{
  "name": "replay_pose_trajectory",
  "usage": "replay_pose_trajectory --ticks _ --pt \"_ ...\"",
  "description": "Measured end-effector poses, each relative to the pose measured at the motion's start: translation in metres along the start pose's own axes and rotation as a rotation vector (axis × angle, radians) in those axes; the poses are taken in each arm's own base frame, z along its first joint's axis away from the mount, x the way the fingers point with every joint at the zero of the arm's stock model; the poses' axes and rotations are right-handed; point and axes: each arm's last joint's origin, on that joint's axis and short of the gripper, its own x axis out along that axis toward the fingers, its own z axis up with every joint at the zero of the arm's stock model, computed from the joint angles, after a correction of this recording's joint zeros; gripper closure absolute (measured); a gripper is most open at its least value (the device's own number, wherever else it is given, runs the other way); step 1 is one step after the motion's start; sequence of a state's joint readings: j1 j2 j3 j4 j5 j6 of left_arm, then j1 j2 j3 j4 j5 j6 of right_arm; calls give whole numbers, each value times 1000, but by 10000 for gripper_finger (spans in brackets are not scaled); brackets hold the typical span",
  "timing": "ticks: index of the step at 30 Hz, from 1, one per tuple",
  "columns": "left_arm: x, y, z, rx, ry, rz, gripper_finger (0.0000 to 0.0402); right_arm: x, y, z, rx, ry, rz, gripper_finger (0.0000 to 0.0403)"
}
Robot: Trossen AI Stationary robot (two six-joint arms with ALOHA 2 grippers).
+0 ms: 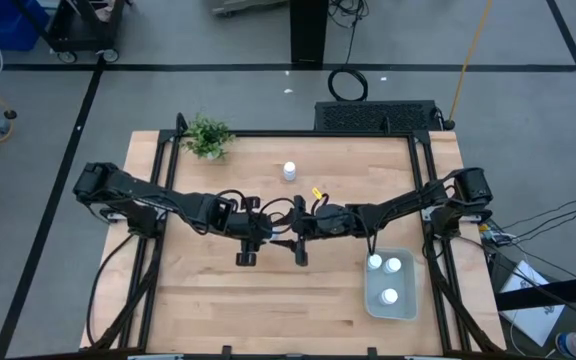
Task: Pick and place pill bottles into a basket
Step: Put the white pill bottle into the gray bin
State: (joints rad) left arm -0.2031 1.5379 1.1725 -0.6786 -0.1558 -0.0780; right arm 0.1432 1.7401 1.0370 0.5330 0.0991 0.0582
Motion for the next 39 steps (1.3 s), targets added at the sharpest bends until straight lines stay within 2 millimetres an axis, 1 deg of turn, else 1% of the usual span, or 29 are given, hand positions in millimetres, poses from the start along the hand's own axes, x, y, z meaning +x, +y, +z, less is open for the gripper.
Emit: replay_pose_trajectory --ticks 7,15,20,25,29,36,39 --pt "0 0 0 -2 0 -2 220 0 0 0 8 -1 15 257" --pt "0 -1 2 -5 -28 8 212 -1 4 1 5 -8 28 258" --pt "1 0 4 -24 -49 54 182 -5 6 4 2 7 21 258" --pt "-1 -3 6 -27 -77 78 142 -18 11 12 -6 46 -11 258" --pt "-3 -7 7 -17 -95 134 115 -27 15 16 -7 71 -24 258" --pt "-11 -15 10 3 -162 147 83 -44 20 22 10 138 -50 258" --pt "-19 -22 14 7 -229 150 76 -58 25 29 28 153 -55 258"
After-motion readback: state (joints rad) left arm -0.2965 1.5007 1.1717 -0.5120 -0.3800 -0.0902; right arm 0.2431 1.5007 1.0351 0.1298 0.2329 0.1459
